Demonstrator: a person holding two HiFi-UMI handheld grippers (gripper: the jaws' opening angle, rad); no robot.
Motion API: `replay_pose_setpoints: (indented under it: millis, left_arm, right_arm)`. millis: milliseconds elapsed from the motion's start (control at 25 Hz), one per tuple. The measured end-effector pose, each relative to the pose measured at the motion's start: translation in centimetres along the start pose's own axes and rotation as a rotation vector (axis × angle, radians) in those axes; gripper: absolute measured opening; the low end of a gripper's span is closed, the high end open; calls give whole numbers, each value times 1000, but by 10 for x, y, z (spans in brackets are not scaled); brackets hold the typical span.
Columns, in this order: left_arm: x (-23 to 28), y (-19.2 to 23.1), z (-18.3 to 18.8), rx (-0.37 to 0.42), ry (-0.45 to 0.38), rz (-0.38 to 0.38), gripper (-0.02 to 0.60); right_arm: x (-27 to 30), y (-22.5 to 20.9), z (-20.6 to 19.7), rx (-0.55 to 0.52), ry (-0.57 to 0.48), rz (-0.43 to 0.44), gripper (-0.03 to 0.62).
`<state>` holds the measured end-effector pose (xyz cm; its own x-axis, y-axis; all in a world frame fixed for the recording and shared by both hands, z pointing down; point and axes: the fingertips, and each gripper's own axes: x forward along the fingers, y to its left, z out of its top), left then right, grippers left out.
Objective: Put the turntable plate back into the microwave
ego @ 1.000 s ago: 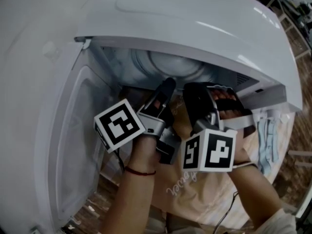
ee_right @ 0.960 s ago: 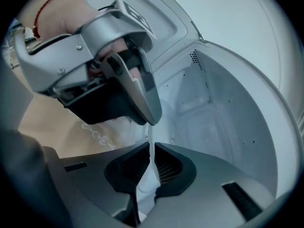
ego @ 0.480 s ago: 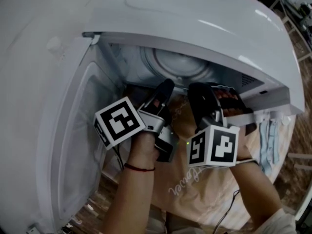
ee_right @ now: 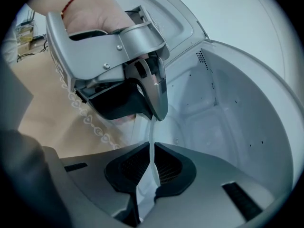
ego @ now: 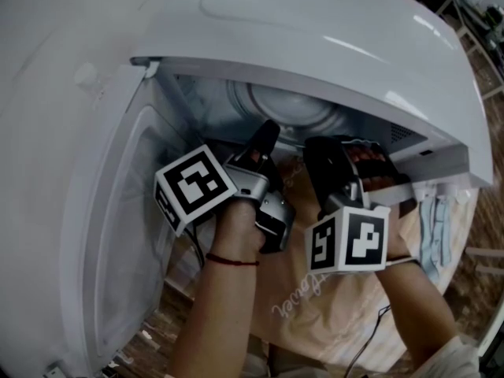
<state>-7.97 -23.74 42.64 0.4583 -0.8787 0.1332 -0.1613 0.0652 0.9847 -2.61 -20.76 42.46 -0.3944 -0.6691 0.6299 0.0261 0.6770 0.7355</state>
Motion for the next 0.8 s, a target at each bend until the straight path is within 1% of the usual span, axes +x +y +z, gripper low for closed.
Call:
replay_pose_setpoints:
  millis: [200, 280, 480, 800]
  left_arm:
    - [-4, -2, 0, -64, -38, -24, 43]
    - [-7, -2, 1, -78, -57, -27, 41]
    - [-6, 1, -1, -80, -45, -15, 38]
    - [-4, 7, -2, -92, -49, 24, 35]
  right_arm:
    - [-1, -1, 0, 17, -1, 3, 51]
    - [-1, -1, 1, 26, 5, 4, 51]
    - [2, -3, -4, 69, 32, 6, 52]
    - [5, 0, -6, 91, 42, 30, 55]
